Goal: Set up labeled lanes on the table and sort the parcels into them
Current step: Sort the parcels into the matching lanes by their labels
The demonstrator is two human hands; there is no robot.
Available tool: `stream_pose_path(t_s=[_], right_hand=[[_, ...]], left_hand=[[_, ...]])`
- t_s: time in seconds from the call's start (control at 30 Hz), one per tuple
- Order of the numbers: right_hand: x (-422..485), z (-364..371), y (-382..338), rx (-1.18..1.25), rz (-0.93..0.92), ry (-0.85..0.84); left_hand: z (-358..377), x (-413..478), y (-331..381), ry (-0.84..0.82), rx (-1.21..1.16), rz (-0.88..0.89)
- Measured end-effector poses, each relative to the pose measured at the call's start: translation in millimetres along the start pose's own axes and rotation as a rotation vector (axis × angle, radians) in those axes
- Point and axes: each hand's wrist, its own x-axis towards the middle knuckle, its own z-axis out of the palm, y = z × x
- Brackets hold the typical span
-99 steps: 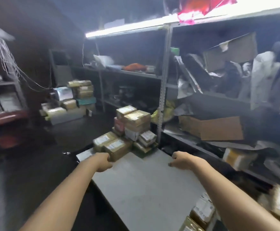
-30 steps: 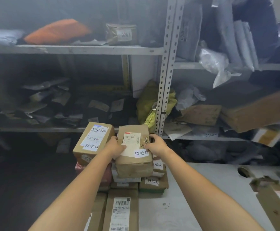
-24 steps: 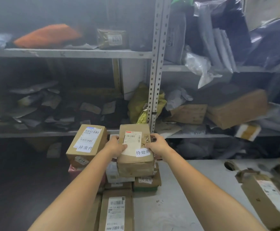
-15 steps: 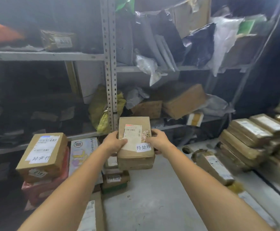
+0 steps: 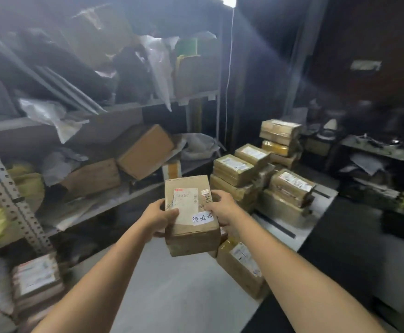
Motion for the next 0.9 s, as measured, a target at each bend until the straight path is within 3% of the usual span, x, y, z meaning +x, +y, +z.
stream_pose_path(t_s=[0.2, 0.4, 0.9], right_hand=[[11, -105, 28, -0.043, -0.006, -0.032], [34, -130, 46, -0.076, -0.015, -0.114], [124, 24, 91, -0.140, 0.031, -0.369]], left_hand=[[99, 11, 33, -0.007, -0.001, -0.009], [132, 20, 26, 0.042, -0.048, -0.068], [58, 73, -97, 0.222, -0.222, -0.285]])
